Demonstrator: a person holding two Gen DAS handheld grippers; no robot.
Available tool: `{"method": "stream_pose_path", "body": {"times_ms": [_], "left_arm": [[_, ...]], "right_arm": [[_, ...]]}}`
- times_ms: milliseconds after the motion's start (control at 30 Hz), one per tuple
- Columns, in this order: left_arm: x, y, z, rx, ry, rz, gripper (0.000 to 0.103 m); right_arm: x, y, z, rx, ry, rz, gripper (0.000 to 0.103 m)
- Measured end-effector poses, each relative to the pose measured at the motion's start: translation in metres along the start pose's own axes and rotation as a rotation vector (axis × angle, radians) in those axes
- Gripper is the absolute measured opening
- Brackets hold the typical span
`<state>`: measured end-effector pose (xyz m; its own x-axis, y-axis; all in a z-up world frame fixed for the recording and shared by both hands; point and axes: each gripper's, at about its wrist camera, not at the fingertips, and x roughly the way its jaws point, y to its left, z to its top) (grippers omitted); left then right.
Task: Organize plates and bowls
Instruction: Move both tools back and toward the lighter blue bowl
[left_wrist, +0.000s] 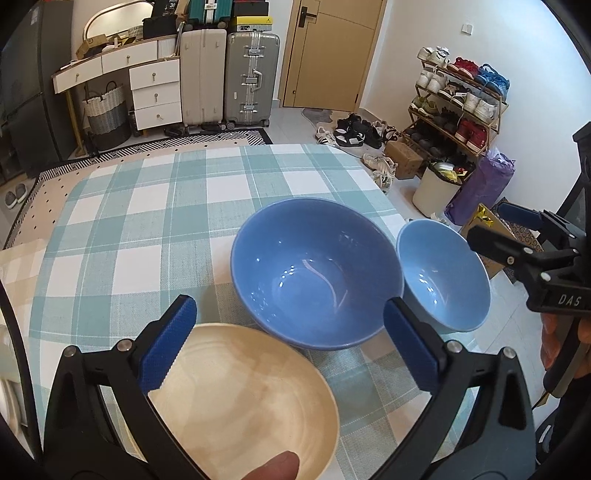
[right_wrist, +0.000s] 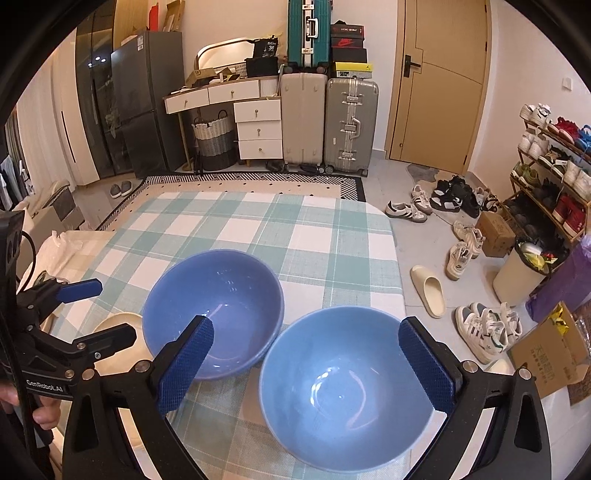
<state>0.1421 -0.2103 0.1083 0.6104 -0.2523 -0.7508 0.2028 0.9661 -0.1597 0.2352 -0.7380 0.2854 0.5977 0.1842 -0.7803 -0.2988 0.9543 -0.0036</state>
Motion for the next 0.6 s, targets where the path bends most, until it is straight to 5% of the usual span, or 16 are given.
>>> {"method": "stream_pose_path", "body": {"times_ms": [600], "left_arm": [[0.001, -0.054, -0.036, 0.026, 0.01, -0.028, 0.099]], "right_arm": [[-0.038, -0.052, -0.031, 0.06, -0.026, -0.04, 0.102]]}}
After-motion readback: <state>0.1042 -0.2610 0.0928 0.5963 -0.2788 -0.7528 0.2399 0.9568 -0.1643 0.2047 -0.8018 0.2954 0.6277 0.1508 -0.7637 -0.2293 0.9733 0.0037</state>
